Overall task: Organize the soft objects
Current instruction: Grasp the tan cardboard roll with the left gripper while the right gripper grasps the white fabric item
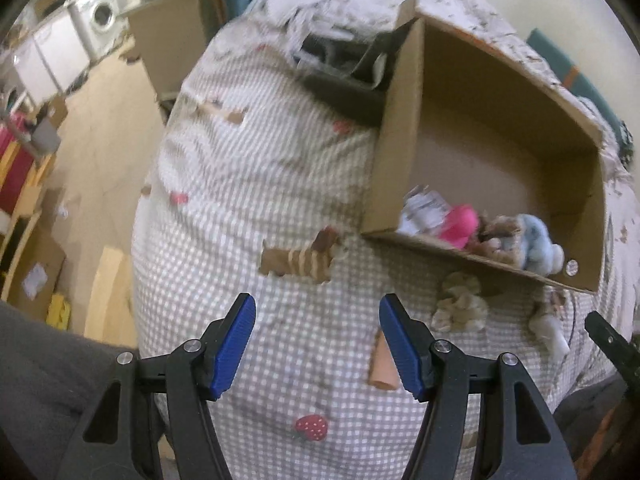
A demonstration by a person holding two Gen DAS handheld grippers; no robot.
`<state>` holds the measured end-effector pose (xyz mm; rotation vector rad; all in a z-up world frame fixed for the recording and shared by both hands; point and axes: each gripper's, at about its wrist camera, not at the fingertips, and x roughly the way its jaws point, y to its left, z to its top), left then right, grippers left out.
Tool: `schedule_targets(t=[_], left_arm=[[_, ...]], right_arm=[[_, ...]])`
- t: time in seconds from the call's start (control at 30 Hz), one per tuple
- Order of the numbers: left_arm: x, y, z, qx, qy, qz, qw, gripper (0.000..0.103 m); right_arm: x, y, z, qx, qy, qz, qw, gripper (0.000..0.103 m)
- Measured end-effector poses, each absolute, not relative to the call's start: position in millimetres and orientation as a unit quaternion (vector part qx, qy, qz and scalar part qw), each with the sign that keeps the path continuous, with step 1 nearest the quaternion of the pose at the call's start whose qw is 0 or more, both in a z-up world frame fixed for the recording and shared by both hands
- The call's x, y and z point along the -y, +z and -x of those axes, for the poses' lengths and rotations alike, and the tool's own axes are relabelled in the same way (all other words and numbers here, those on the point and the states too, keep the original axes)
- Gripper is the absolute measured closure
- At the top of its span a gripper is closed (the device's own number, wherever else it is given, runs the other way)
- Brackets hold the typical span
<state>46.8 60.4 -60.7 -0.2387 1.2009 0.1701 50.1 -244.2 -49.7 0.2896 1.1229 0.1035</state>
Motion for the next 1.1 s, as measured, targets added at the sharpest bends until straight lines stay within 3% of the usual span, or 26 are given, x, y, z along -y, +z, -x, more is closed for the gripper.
schedule_targets(t=[0.13, 0.47, 0.53, 0.67, 0.73, 0.83, 1.1], left_arm=[[-56, -75, -50, -0.588, 0.062, 0.123, 0.797, 0.042], [2, -103, -57, -0.621, -0.019, 0.035, 0.783, 0.044], [5, -109, -59, -0.626, -0.007, 0.014, 0.78, 0.059], [3, -113, -59, -0.632, -0.007, 0.026, 0.775, 0.074], [3, -108, -58, -0.622, -0.01, 0.03, 0.782, 0.088], [2, -103, -55, -0.619, -0.018, 0.036, 0.785, 0.095], [-8, -81, -51, -0.599, -0.03, 0.097, 0.794, 0.096]], right_arm=[[243, -55, -53, -0.539, 0.045, -0.132, 0.83, 0.03], [245, -68, -65, -0.56, 0.039, -0.147, 0.815, 0.03], [247, -72, -66, -0.563, 0.039, -0.154, 0.811, 0.03], [251, -76, -69, -0.569, 0.04, -0.172, 0.803, 0.03], [254, -79, -70, -0.573, 0.036, -0.181, 0.799, 0.03], [259, -86, -72, -0.585, 0.019, -0.179, 0.791, 0.03], [248, -99, -81, -0.611, 0.021, -0.151, 0.777, 0.03]])
